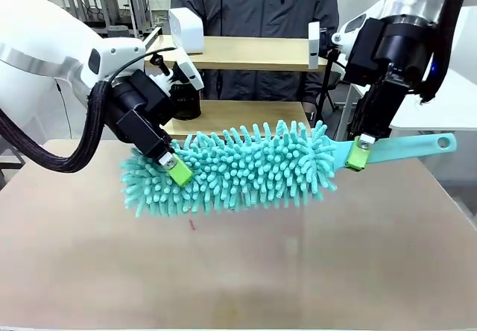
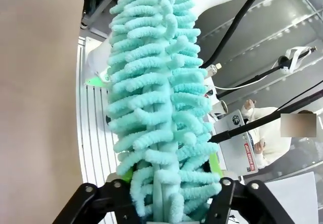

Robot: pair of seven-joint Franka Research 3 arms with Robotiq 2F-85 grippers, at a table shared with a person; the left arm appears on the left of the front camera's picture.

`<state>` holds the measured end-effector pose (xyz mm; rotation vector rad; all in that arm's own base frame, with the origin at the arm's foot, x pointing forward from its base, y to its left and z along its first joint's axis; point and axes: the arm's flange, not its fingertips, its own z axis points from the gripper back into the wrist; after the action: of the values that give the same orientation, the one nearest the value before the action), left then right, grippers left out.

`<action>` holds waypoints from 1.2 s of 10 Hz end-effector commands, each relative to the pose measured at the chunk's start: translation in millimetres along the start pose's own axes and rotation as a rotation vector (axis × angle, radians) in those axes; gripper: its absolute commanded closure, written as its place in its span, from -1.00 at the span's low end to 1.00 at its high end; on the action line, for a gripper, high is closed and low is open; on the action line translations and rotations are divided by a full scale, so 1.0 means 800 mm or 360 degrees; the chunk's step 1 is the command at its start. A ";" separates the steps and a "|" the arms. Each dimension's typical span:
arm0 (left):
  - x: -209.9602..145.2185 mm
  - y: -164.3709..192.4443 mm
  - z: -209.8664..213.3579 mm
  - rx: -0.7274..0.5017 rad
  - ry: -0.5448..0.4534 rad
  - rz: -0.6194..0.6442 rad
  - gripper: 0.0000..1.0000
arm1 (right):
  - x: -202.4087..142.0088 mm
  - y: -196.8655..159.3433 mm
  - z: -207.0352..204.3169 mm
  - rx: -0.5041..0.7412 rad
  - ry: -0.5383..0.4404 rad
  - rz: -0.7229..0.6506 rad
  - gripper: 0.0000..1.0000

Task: Clean the shelf.
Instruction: Hand the Duster back to the human.

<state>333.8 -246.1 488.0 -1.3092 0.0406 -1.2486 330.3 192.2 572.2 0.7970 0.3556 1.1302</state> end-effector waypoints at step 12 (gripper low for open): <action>-0.007 -0.006 -0.004 0.0038 0.0022 -0.0093 1.00 | -0.081 -0.037 0.049 0.0199 -0.1359 -0.0378 -1.00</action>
<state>329.3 -245.8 484.9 -1.2953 -0.0002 -1.2847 354.6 123.0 578.8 1.0624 0.0711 0.7339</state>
